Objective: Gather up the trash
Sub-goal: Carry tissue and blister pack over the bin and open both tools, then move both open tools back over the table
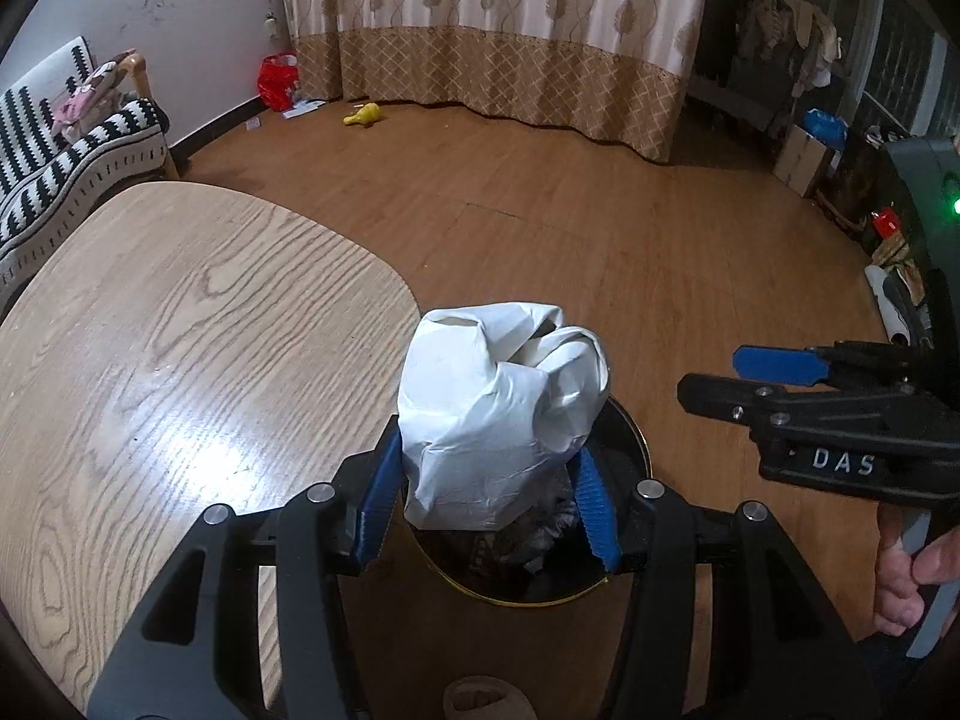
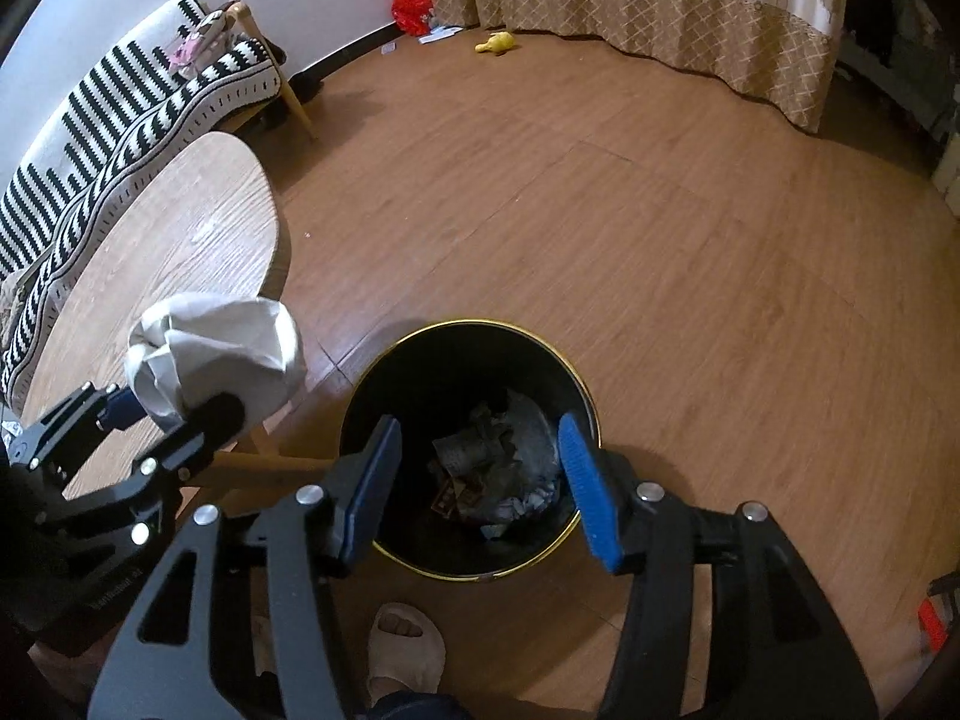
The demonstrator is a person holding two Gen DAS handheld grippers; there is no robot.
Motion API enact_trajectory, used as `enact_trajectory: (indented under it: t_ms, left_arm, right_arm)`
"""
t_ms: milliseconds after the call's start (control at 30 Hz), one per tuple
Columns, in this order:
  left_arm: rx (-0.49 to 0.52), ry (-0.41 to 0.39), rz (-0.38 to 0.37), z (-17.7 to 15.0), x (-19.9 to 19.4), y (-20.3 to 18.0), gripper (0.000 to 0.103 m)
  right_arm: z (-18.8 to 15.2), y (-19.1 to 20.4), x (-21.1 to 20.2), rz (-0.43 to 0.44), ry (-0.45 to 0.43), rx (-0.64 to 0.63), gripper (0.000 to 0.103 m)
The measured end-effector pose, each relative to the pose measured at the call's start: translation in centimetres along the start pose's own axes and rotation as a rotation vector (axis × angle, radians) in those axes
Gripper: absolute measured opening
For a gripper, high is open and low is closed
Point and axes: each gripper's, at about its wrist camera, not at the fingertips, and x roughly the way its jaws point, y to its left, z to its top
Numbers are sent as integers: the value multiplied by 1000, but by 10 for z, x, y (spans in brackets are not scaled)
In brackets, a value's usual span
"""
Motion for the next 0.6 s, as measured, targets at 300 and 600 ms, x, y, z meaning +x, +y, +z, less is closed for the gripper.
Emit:
enact_trajectory:
  t_ms: [300, 600]
  left_arm:
    - [30, 21, 0, -1, 8, -6, 65]
    - [47, 1, 6, -3, 3, -4, 85]
  right_arm:
    - [1, -9, -5, -10, -20, 28, 58]
    - [1, -8, -4, -21, -26, 35, 59]
